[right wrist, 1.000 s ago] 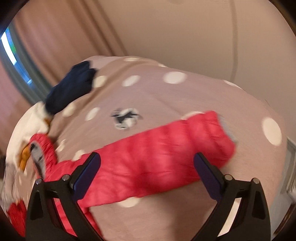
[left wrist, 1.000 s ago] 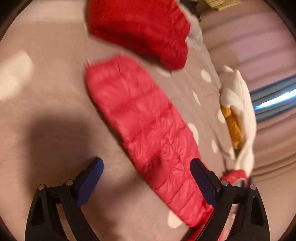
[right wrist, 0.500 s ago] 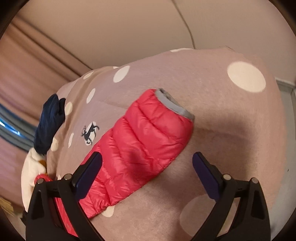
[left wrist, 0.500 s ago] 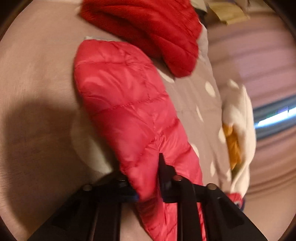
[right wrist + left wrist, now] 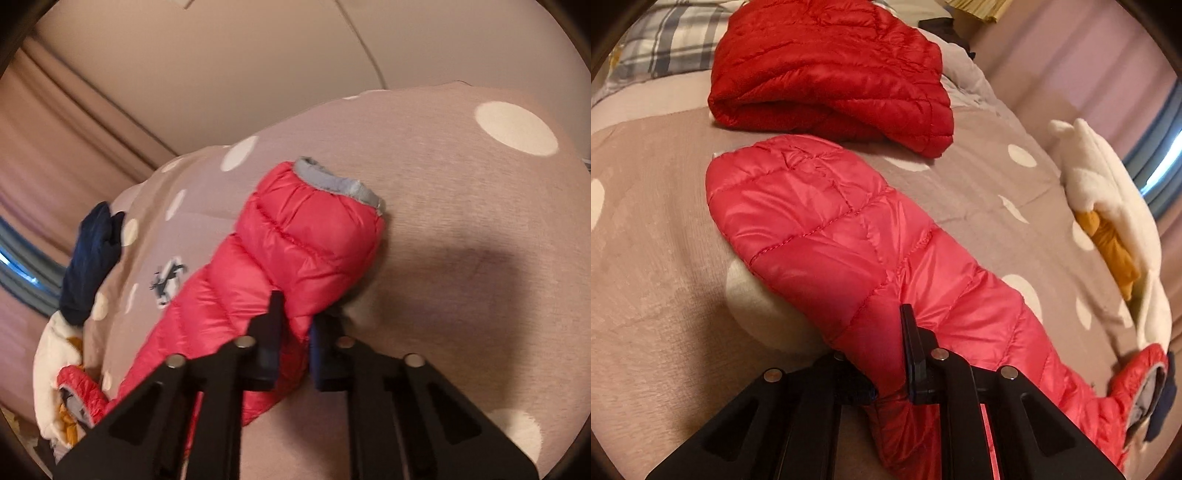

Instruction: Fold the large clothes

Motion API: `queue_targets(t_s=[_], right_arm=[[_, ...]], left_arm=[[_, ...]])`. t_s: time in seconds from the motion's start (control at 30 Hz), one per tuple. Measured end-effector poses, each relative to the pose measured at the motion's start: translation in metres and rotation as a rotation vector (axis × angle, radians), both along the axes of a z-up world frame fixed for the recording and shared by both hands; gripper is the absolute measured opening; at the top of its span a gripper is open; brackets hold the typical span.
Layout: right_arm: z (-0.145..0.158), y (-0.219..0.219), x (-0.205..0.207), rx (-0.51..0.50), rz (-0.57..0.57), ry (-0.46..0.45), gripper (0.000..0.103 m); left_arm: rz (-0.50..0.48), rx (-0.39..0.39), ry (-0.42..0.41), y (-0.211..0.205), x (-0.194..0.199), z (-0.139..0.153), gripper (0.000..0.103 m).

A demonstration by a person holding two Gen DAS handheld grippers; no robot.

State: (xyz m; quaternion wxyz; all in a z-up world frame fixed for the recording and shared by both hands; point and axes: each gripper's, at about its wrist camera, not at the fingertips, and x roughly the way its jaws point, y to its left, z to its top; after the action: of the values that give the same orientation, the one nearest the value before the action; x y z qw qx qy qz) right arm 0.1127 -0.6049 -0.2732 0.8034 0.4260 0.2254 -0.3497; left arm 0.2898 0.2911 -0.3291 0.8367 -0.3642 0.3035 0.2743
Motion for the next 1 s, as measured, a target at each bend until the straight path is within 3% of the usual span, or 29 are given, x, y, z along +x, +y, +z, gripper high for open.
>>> queue_targets(t_s=[0.17, 0.23, 0.37, 0.43, 0.53, 0.73, 0.93, 1.0], right_arm=[[0.05, 0.023, 0.018, -0.113, 0.11, -0.022, 0.01], [0.074, 0.041, 0.029, -0.159, 0.18, -0.049, 0.01], [0.124, 0.091, 0.073, -0.217, 0.37, -0.092, 0.01], [0.143, 0.127, 0.095, -0.238, 0.485, -0.125, 0.01], [0.159, 0.182, 0.124, -0.241, 0.642, -0.161, 0.01], [0.156, 0.3, 0.175, -0.165, 0.921, -0.19, 0.01], [0.109, 0.425, 0.197, -0.162, 1.19, -0.05, 0.011], [0.089, 0.441, 0.203, -0.164, 1.233, -0.008, 0.013]], left_arm=[[-0.01, -0.007, -0.01, -0.003, 0.009, 0.003, 0.014], [-0.022, -0.046, -0.014, 0.0, 0.008, 0.004, 0.013], [-0.067, -0.12, -0.046, 0.002, 0.004, 0.012, 0.013], [-0.076, -0.121, -0.043, 0.001, 0.004, 0.017, 0.013], [-0.096, -0.139, -0.047, -0.001, 0.001, 0.02, 0.013], [-0.124, -0.15, -0.032, -0.002, -0.003, 0.022, 0.013], [-0.129, -0.18, 0.047, 0.0, 0.004, 0.011, 0.013], [-0.132, -0.196, 0.041, 0.002, 0.003, 0.008, 0.013]])
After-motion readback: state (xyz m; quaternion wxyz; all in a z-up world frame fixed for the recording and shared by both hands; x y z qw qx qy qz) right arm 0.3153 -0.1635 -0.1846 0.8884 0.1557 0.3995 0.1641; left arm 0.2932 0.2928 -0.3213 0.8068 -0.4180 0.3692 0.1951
